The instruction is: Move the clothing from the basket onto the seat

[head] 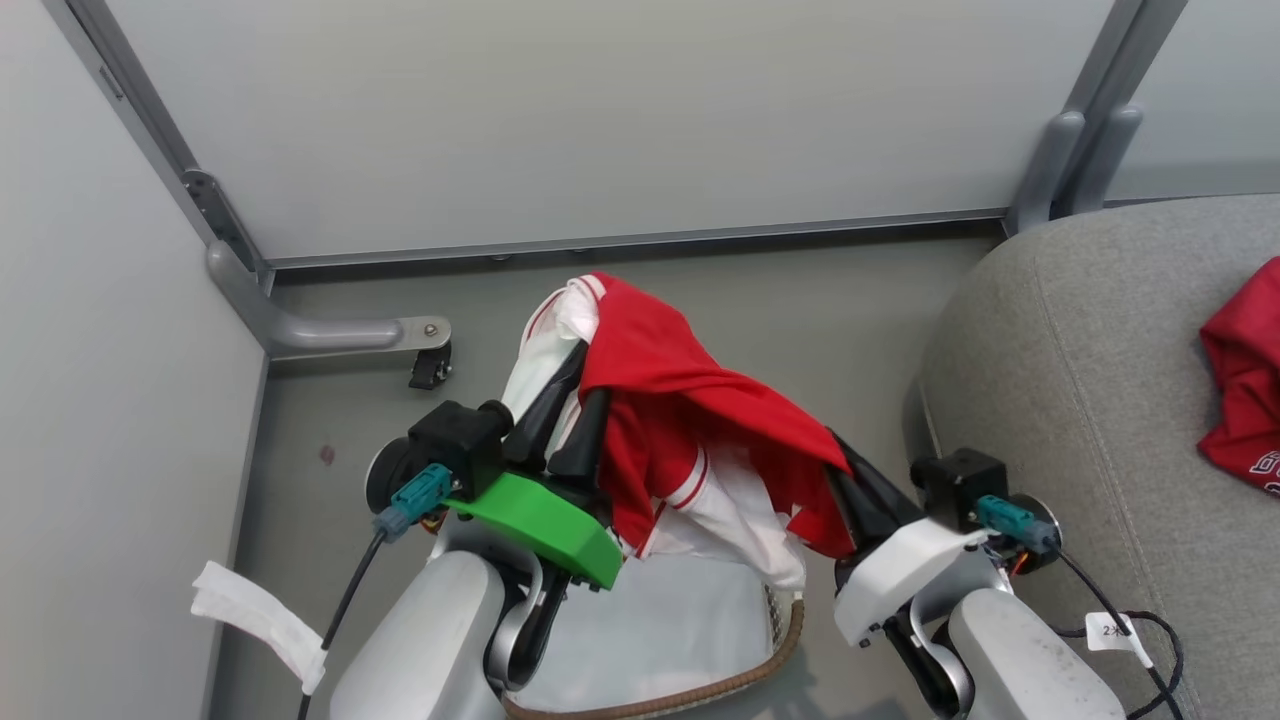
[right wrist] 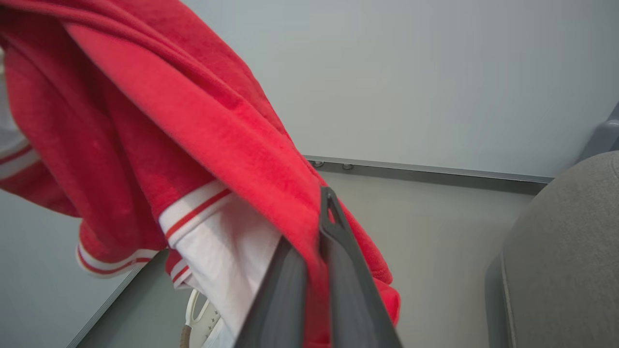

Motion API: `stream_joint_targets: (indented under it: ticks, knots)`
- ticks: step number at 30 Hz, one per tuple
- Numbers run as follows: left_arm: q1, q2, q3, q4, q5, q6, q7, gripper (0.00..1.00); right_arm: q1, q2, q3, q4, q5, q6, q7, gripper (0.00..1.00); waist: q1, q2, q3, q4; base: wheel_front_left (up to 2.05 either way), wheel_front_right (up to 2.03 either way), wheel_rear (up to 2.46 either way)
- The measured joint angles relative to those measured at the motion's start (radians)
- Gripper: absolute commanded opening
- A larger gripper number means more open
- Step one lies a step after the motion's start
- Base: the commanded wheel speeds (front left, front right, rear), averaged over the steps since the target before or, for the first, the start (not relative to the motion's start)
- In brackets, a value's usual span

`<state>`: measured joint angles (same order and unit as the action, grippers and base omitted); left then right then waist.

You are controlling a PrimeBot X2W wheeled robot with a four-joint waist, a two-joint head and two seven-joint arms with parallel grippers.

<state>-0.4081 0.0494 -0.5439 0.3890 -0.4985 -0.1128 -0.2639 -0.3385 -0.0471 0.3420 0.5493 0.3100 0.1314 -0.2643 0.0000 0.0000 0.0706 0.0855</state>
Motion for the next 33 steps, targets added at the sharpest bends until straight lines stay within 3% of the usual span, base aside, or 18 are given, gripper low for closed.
stream_joint_targets:
  ticks: [8, 15, 33]
  knots:
    - [0.032, 0.0, 0.04, 0.041, 0.029, -0.002, 0.0, 1.0, 0.036, -0.001, -0.057, -0.178, 0.036, 0.0, 0.001, 0.0, 0.0, 0.0, 0.006, -0.06, 0.0, 0.0, 0.0]
    - [0.062, 0.0, 0.099, 0.063, 0.063, -0.01, 0.0, 1.0, 0.044, -0.001, -0.073, -0.287, 0.076, 0.0, 0.001, 0.0, 0.0, 0.0, 0.015, -0.152, 0.0, 0.0, 0.0]
    - [0.094, 0.005, 0.172, 0.071, 0.131, -0.015, 0.0, 1.0, 0.051, -0.002, -0.139, -0.389, 0.096, 0.0, 0.001, 0.0, 0.0, 0.0, 0.055, -0.478, 0.0, 0.0, 0.0]
